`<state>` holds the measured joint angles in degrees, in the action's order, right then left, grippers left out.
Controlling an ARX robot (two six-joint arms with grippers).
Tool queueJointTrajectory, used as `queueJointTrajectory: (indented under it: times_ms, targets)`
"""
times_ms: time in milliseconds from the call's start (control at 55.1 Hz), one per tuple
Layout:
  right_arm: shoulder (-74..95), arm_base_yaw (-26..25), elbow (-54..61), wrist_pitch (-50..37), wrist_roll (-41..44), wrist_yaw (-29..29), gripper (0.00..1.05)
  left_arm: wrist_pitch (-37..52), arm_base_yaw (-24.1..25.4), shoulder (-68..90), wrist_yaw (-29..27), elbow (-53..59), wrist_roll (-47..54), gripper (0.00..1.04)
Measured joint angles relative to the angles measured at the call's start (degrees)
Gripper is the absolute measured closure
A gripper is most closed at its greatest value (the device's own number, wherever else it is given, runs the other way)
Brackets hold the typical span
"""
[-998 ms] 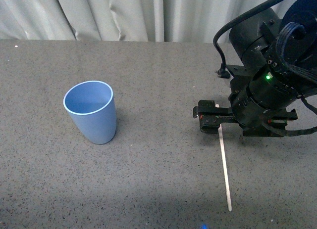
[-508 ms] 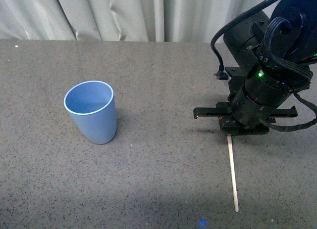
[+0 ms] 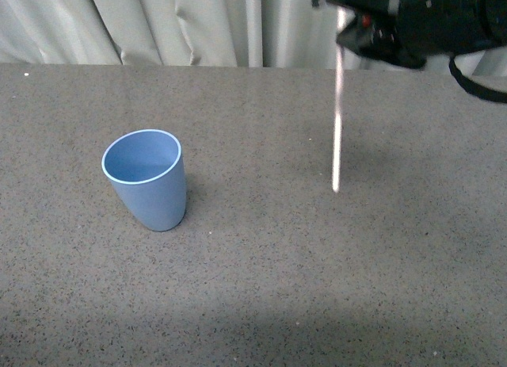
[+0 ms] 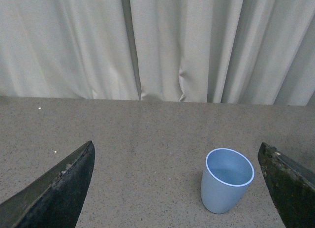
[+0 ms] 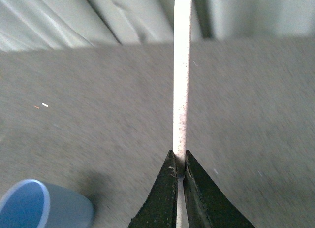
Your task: Transfer chopsticks to blue cup
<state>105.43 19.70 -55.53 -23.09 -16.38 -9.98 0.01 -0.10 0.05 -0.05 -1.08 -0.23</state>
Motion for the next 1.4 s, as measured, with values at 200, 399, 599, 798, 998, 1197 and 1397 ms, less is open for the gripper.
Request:
queueJointTrajectory:
  times_ms: [200,399,599,798,998,1197,1397]
  targets:
    - [1.29,8.02,-2.73,-15.41,-0.72,-5.77,1.04,0.0,0.0,0.0,0.0,0.0,0.02,0.07]
    - [8.26,13.53,-10.08,-17.27,-1.16,-5.62,1.04,0.0,0.0,0.0,-0.02,0.0,0.0,0.07]
    - [16.04,15.96,-16.76,-15.61,-1.55,-5.62,1.04,0.0,0.0,0.0,-0.02,0.0,0.02,0.07]
    - [18.36,16.24,-16.48,-14.38,0.63,-5.07,1.04,0.0,0.0,0.0,-0.02,0.0,0.0,0.07]
    - [18.19,16.31,-13.9,-12.79,3.58,-6.05,0.87,0.0,0.0,0.0,0.0,0.0,0.0,0.07]
    - [14.38,15.87,-10.21,-14.23,3.87,-6.88,0.53,0.0,0.0,0.0,0.0,0.0,0.0,0.07]
    - [6.47,13.81,-4.15,-14.91,2.54,1.22,0.19,0.0,0.0,0.0,-0.04,0.0,0.02,0.07]
